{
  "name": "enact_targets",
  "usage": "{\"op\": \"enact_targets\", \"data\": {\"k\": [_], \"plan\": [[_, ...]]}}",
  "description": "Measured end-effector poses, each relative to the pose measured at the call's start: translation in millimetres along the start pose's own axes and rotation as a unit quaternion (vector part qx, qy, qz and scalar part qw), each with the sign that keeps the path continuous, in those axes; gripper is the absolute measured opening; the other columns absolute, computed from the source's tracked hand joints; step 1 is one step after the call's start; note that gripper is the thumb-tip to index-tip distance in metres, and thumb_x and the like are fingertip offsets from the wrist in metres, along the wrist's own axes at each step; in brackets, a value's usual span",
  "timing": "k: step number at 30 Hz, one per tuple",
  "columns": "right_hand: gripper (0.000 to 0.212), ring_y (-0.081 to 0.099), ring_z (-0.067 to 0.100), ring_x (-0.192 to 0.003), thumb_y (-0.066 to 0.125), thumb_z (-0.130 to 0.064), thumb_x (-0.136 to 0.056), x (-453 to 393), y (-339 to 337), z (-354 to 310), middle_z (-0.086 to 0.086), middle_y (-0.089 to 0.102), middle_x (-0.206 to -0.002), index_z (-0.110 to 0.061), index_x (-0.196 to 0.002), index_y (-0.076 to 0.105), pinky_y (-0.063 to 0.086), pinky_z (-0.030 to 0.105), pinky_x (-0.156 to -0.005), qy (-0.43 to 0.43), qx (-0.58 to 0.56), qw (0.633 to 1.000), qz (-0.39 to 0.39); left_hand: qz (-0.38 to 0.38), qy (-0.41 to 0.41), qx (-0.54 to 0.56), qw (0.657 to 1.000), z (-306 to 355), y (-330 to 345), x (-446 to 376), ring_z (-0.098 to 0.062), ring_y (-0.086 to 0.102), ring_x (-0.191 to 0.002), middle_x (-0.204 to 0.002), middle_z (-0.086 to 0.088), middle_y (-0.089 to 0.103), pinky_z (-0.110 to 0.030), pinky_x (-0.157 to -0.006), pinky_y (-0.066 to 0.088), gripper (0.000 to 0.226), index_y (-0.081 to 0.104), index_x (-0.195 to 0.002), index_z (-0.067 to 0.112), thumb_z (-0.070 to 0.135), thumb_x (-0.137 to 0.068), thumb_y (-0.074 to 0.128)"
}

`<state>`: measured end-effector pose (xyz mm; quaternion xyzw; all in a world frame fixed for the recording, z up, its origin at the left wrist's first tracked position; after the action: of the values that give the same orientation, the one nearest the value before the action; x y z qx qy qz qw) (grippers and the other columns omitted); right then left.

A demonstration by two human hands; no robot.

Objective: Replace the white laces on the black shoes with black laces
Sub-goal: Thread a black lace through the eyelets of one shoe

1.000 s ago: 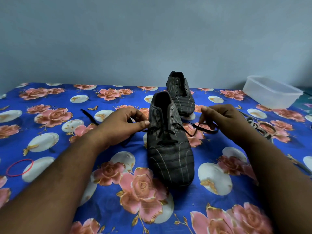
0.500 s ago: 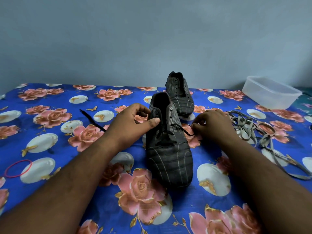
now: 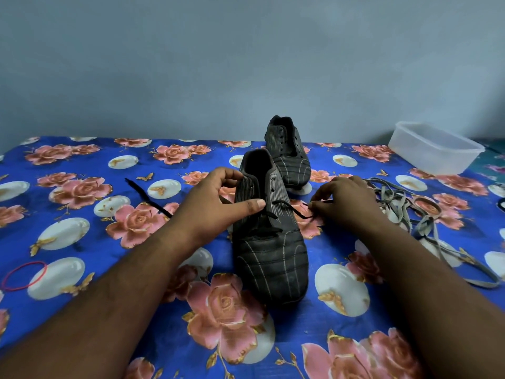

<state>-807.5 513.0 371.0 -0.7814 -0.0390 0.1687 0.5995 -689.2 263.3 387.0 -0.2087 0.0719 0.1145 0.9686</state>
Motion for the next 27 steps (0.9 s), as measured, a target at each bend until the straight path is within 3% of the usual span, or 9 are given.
{"op": "enact_targets", "data": {"k": [2, 4, 8, 11, 13, 15, 17, 23, 27], "plan": [[0.010, 0.057, 0.026, -0.105, 0.070, -0.041, -0.089, -1.7, -3.0, 0.6, -0.004, 0.070, -0.096, -0.036, -0.081, 0.071, 0.047, 0.043, -0.092, 0.004, -0.063, 0.998, 0.020, 0.003, -0.002, 0.010, 1.000, 0.6, 0.1, 0.9, 0.001, 0.062, -0.086, -0.114, 0.017, 0.064, -0.010, -0.067, 0.046, 0.050, 0.061, -0.115, 0.033, 0.038, -0.073, 0.088], [0.015, 0.062, 0.020, -0.090, 0.065, -0.029, -0.096, -0.9, -16.4, 6.8, 0.001, 0.070, -0.093, -0.018, -0.089, 0.072, 0.048, 0.034, -0.081, 0.040, -0.239, 0.968, 0.061, 0.007, -0.004, 0.013, 1.000, 1.3, 0.9, 1.5, 0.001, 0.062, -0.086, -0.113, 0.017, 0.065, -0.013, -0.068, 0.046, 0.048, 0.061, -0.113, 0.033, 0.037, -0.074, 0.087], [0.014, 0.059, 0.010, -0.081, 0.055, -0.022, -0.096, 5.4, -40.4, 46.3, -0.003, 0.068, -0.088, -0.018, -0.090, 0.067, 0.044, 0.029, -0.069, 0.185, -0.553, 0.791, 0.186, 0.021, -0.005, 0.005, 1.000, 0.5, 0.9, 1.7, -0.001, 0.063, -0.091, -0.115, 0.017, 0.065, -0.022, -0.074, 0.048, 0.048, 0.061, -0.115, 0.035, 0.039, -0.075, 0.086], [0.012, 0.064, 0.006, -0.072, 0.047, -0.023, -0.100, 12.7, -45.0, 82.5, -0.009, 0.073, -0.083, -0.023, -0.096, 0.059, 0.046, 0.030, -0.064, 0.259, -0.664, 0.651, 0.261, 0.026, -0.005, -0.002, 1.000, 0.9, 1.0, 3.5, -0.002, 0.064, -0.096, -0.116, 0.017, 0.065, -0.026, -0.079, 0.051, 0.048, 0.061, -0.117, 0.035, 0.040, -0.076, 0.085], [0.012, 0.067, 0.006, -0.069, 0.042, -0.024, -0.103, 16.6, -46.2, 101.3, -0.009, 0.073, -0.082, -0.025, -0.106, 0.054, 0.048, 0.032, -0.068, 0.285, -0.687, 0.603, 0.288, 0.029, -0.005, -0.012, 0.999, 1.3, 0.6, 3.9, -0.003, 0.064, -0.099, -0.118, 0.017, 0.065, -0.031, -0.084, 0.054, 0.050, 0.060, -0.118, 0.034, 0.042, -0.075, 0.085], [0.012, 0.067, 0.008, -0.068, 0.043, -0.026, -0.105, 16.8, -45.1, 106.6, -0.007, 0.070, -0.082, -0.025, -0.105, 0.054, 0.051, 0.033, -0.070, 0.295, -0.674, 0.616, 0.283, 0.032, -0.004, -0.021, 0.999, 2.6, 0.0, 4.4, -0.003, 0.064, -0.099, -0.118, 0.017, 0.065, -0.033, -0.087, 0.055, 0.051, 0.060, -0.119, 0.034, 0.043, -0.075, 0.084], [0.012, 0.063, 0.011, -0.065, 0.049, -0.027, -0.106, 12.6, -44.0, 93.4, -0.004, 0.067, -0.081, -0.023, -0.099, 0.058, 0.052, 0.032, -0.065, 0.257, -0.658, 0.665, 0.240, 0.033, -0.005, -0.028, 0.999, 4.4, 0.5, 5.1, -0.002, 0.065, -0.096, -0.117, 0.018, 0.065, -0.034, -0.087, 0.055, 0.052, 0.060, -0.120, 0.034, 0.045, -0.075, 0.084], [0.015, 0.062, 0.010, -0.072, 0.062, -0.015, -0.099, 17.4, -51.1, -7.0, -0.003, 0.075, -0.087, -0.017, -0.113, 0.069, 0.055, 0.026, -0.070, 0.017, -0.584, 0.810, 0.049, 0.012, -0.013, -0.020, 1.000, 5.8, 3.1, 7.1, -0.004, 0.069, -0.092, -0.120, 0.020, 0.064, -0.036, -0.086, 0.058, 0.057, 0.060, -0.118, 0.039, 0.049, -0.069, 0.088], [0.011, 0.071, 0.006, -0.074, 0.069, -0.004, -0.091, 34.6, -47.4, -57.2, 0.001, 0.078, -0.082, -0.008, -0.102, 0.072, 0.053, 0.016, -0.071, -0.050, -0.560, 0.827, 0.005, 0.022, -0.021, -0.017, 0.999, 7.2, 4.0, 8.3, 0.002, 0.066, -0.088, -0.115, 0.023, 0.062, -0.028, -0.080, 0.055, 0.052, 0.059, -0.113, 0.040, 0.043, -0.070, 0.089]]}}
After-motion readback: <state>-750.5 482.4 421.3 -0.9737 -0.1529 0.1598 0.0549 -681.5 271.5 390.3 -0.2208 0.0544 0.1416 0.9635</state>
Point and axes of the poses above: each hand's wrist, its own x-axis away from the middle knuckle, its own y-axis out of the palm, z = x × y, the point moved 7 cm from there along -x, towards the middle knuckle
